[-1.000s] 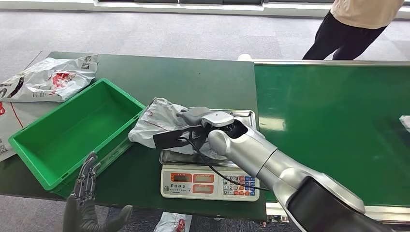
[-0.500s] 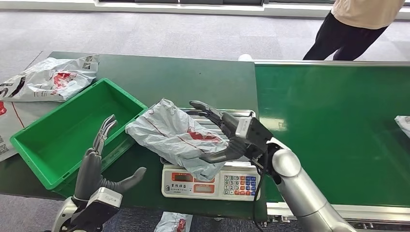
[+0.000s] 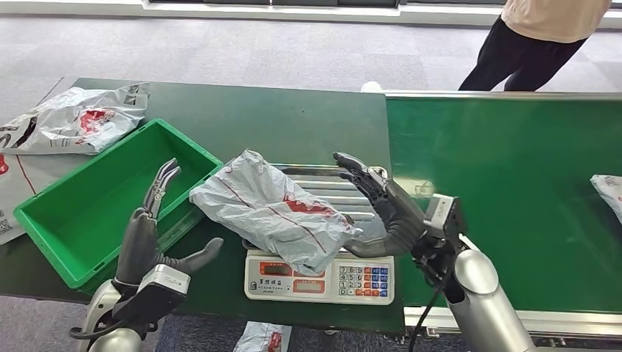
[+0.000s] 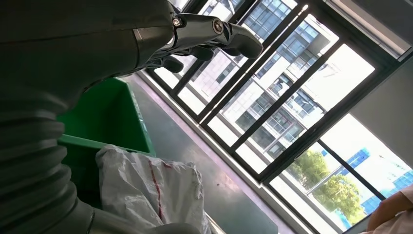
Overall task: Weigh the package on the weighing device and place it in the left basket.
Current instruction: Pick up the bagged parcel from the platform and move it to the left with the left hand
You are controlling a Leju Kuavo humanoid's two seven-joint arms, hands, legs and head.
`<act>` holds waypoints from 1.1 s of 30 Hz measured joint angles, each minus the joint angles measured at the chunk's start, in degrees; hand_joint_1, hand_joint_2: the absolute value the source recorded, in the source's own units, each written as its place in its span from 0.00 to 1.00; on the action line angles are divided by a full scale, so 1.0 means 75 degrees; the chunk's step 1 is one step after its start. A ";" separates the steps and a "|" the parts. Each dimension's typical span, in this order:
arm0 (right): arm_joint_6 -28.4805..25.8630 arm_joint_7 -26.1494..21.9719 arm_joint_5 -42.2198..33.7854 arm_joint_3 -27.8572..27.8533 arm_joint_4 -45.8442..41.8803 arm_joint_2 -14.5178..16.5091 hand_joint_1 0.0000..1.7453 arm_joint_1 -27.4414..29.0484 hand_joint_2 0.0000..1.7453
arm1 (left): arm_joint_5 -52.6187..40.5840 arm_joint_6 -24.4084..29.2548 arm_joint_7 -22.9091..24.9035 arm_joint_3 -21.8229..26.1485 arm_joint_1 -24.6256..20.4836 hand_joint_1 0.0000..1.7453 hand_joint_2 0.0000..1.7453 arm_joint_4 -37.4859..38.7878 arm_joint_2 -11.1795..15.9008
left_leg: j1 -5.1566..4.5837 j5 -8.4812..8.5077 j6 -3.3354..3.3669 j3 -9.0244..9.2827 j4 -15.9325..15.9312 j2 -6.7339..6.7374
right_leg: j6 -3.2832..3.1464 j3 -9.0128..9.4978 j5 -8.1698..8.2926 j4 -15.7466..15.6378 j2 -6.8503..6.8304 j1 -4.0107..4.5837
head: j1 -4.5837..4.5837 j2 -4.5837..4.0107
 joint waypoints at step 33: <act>-0.8329 -0.2508 0.0625 -0.0420 -0.3246 0.0692 0.00 0.3489 1.00 | -0.3706 -0.1298 0.3036 -0.2291 -0.3865 1.00 1.00 0.7263 -0.1344 | -0.0011 0.0004 0.0045 0.0004 -0.0005 0.0005 | 0.0037 0.0046 0.0004 -0.0003 -0.0008 -0.0028 | 0.0001 0.0000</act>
